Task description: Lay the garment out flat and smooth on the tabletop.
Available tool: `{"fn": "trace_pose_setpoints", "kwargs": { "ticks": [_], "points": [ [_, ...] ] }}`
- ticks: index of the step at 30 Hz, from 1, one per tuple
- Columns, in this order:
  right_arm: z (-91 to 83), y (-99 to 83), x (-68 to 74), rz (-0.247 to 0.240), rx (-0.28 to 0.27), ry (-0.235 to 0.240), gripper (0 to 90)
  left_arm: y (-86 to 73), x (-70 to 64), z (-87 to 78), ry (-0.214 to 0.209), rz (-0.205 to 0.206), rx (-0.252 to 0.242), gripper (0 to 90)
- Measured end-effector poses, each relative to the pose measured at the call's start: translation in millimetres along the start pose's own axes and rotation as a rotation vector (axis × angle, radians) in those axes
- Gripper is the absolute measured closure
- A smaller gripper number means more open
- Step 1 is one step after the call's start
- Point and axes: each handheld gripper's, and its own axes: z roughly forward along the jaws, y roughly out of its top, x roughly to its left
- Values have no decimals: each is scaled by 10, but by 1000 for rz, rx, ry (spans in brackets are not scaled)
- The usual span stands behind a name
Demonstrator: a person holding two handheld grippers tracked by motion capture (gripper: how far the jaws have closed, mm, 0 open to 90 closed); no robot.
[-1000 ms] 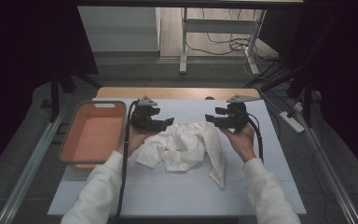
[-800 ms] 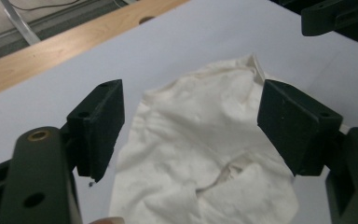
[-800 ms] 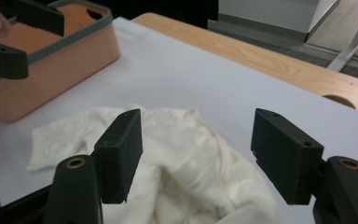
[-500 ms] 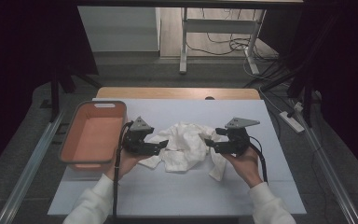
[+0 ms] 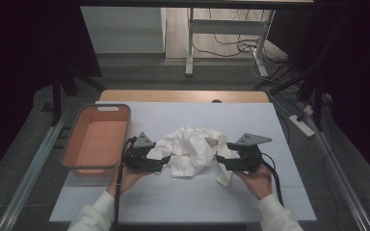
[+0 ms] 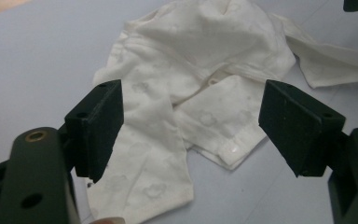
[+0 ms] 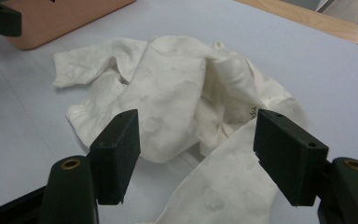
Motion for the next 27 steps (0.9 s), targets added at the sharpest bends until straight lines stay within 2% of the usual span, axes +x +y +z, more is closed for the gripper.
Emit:
{"fn": "trace_pose_setpoints", "kwargs": {
  "ticks": [16, 23, 27],
  "points": [
    [72, -90, -27, -1, 46, -7, 316, -67, 19, -48, 10, -9, -4, 221],
    [137, -116, 15, -32, 83, -17, 314, -71, 33, -68, 16, -13, -8, 219],
    [185, -139, 21, -24, 108, -11, 306, -74, 35, -69, 18, -15, -8, 217]
  ]
}}
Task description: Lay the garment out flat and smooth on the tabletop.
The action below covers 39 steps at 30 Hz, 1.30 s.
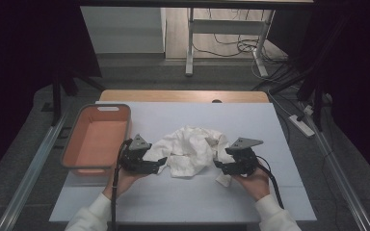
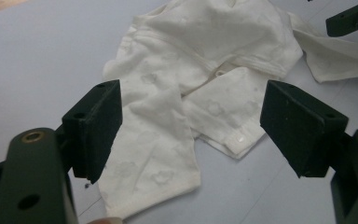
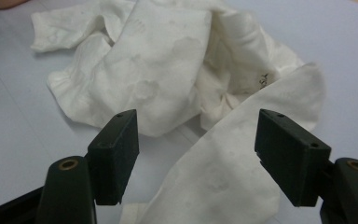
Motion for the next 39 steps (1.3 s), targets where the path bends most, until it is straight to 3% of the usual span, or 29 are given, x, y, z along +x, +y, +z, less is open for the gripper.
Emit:
{"fn": "trace_pose_setpoints", "kwargs": {
  "ticks": [11, 17, 20, 23, 26, 28, 31, 39],
  "points": [
    [102, -56, -9, 3, 50, 3, 302, -12, 25, 3, 9, -12, 2, 215],
    [136, -81, -20, -1, 80, -26, 317, -17, 29, 2, 22, -21, -4, 215],
    [142, -89, -22, -13, 107, -58, 381, -17, 31, -3, 24, -22, -6, 215],
    [134, -92, -28, -29, 136, -103, 570, -18, 32, -4, 25, -22, -7, 216],
    [123, -94, -71, -12, 162, -111, 767, -21, 35, 0, 25, -23, -4, 215],
    [114, -99, -104, 1, 178, -111, 850, -21, 35, 3, 25, -23, -4, 215],
    [93, -102, -139, 15, 177, -101, 893, -20, 34, 2, 26, -22, -4, 215],
    [52, -76, -147, 11, 171, -93, 900, -21, 37, -2, 28, -24, -7, 215]
  ]
}}
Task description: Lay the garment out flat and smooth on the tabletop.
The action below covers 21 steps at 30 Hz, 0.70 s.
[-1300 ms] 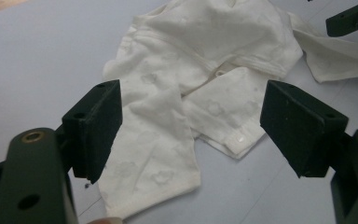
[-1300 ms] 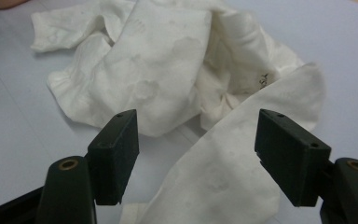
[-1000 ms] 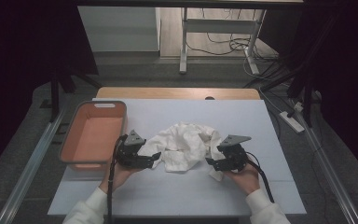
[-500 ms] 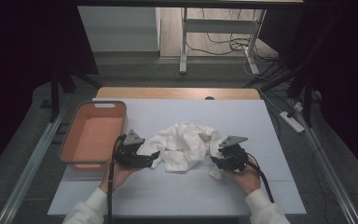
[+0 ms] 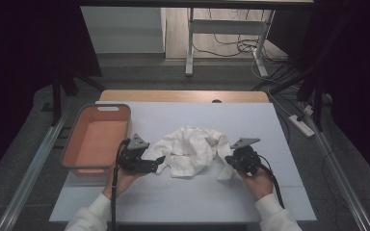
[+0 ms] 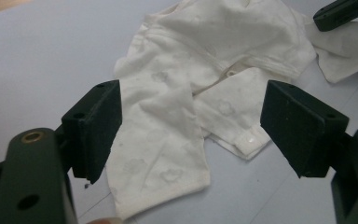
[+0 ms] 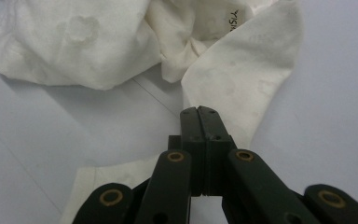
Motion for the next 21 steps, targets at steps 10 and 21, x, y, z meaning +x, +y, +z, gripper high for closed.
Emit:
{"fn": "trace_pose_setpoints", "kwargs": {
  "ticks": [10, 21],
  "points": [
    [-188, -34, -226, 54, -55, -30, 900, -3, 0, -1, 4, -1, -4, 215],
    [-365, -231, -627, 150, -91, -111, 900, -7, -9, 16, 3, 3, 2, 214]
  ]
}}
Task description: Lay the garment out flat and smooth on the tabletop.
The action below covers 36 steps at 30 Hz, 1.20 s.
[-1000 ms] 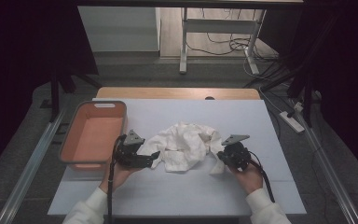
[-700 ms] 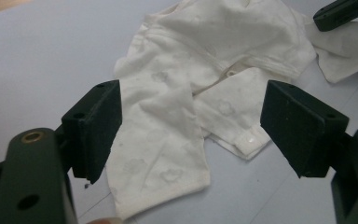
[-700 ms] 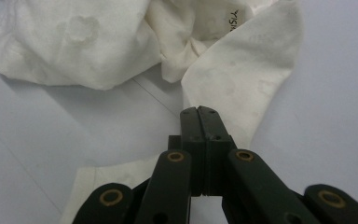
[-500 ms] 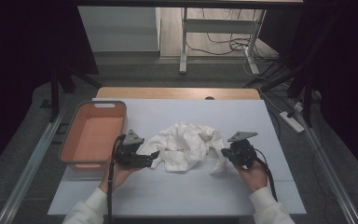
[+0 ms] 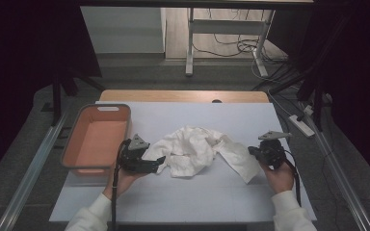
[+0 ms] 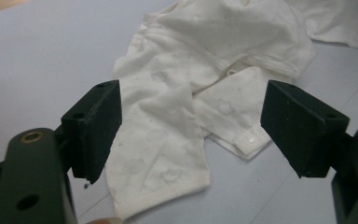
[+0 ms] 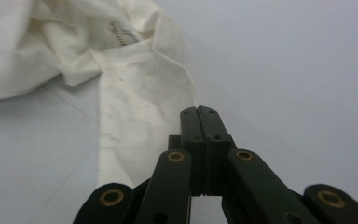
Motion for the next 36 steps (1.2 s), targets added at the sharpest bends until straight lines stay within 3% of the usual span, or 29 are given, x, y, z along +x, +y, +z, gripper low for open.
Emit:
{"fn": "trace_pose_setpoints", "kwargs": {
  "ticks": [5, 17, 22, 26, 27, 30, 33, 36],
  "points": [
    [-42, -37, -127, 17, -12, -55, 900, -3, -6, 11, 0, -3, 3, 213],
    [-92, -111, -314, 64, -26, -97, 900, 6, -10, -1, -2, 0, -2, 213],
    [-125, -180, -450, 106, -27, -106, 900, 7, -15, 6, -1, 2, 1, 212],
    [-109, -210, -475, 120, -24, -99, 897, 11, -17, 4, -1, 2, 0, 212],
    [-106, -203, -462, 119, -31, -92, 860, 11, -17, 6, -1, 2, 0, 212],
    [-101, -147, -372, 112, -71, -43, 618, 7, -15, 12, -1, 2, 2, 212],
    [-99, -75, -229, 73, -103, -30, 498, 9, -21, 9, -2, 2, 1, 211],
    [-91, -14, -97, 30, -123, 28, 453, 10, -22, 6, -2, 6, 0, 211]
  ]
}}
